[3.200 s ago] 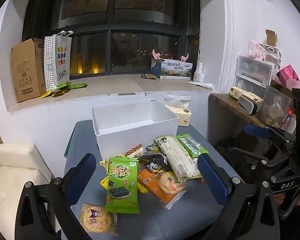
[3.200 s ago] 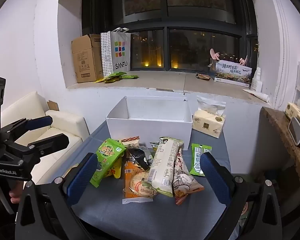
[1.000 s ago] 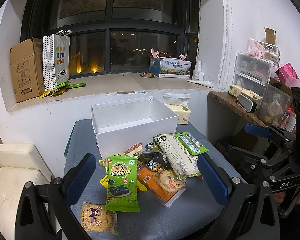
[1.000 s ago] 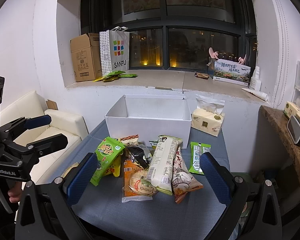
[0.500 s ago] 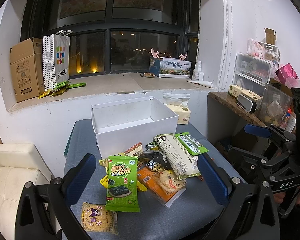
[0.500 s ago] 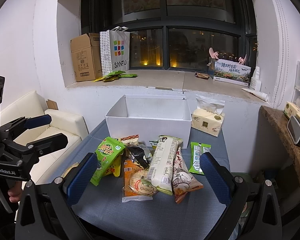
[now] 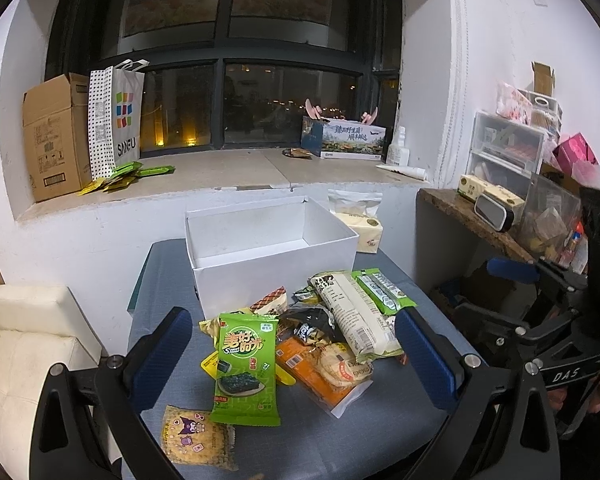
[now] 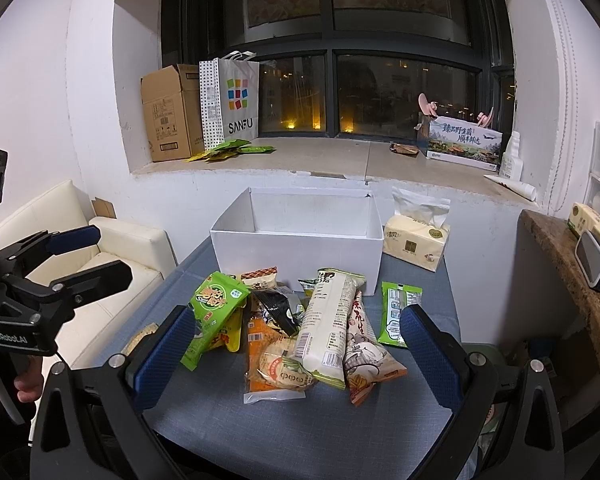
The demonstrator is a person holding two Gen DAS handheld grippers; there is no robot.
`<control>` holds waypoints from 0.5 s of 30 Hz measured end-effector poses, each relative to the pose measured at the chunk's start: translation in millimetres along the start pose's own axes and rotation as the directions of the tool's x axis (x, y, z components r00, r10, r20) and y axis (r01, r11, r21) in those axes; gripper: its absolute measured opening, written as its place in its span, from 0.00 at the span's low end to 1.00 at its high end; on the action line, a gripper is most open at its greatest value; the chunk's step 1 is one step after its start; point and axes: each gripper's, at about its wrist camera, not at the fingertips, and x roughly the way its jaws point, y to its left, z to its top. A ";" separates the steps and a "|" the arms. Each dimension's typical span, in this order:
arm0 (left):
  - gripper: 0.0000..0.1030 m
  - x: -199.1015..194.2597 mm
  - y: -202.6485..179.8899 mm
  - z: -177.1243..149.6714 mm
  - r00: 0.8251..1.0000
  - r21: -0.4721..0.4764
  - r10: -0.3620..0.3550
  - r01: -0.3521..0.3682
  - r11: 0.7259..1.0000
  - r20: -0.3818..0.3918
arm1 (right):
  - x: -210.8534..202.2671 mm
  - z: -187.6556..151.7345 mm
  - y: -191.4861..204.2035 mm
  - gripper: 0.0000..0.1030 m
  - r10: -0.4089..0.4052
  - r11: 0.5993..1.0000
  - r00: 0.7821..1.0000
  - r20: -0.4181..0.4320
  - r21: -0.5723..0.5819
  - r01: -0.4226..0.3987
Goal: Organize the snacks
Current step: 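Grasp the tall white snack bag with the right tool while the left tool grasps the green seaweed bag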
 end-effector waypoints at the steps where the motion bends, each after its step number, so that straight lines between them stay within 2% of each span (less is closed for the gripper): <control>1: 1.00 -0.3 1.8 -0.5 1.000 -0.005 0.002 -0.002 1.000 0.007 | 1.9 -0.4 0.0 1.00 0.000 1.000 1.000 -0.007 0.000 0.000; 4: 1.00 -1.6 7.3 -2.2 0.999 -0.018 0.027 -0.026 1.000 0.029 | 9.5 -1.7 -1.7 1.00 0.001 1.000 1.000 -0.026 0.011 -0.001; 8: 1.00 -0.9 19.3 -6.3 0.999 -0.059 0.015 -0.012 0.998 0.045 | 33.0 -2.0 -6.2 1.00 -0.018 1.000 0.997 -0.077 -0.007 0.017; 10: 1.00 0.5 24.6 -9.3 0.998 -0.074 0.015 -0.011 0.997 0.060 | 46.4 -1.7 -7.4 1.00 -0.002 1.000 0.995 -0.098 -0.022 0.000; 13: 1.00 -2.2 29.0 -17.1 0.992 -0.090 0.033 -0.021 0.996 0.124 | 79.3 -2.3 -15.0 1.00 0.042 0.999 0.985 -0.166 0.001 -0.043; 15: 1.00 -0.2 31.4 -19.6 0.993 -0.084 0.034 -0.025 0.996 0.109 | 106.2 -4.4 -20.7 1.00 0.047 0.999 0.973 -0.225 0.021 -0.043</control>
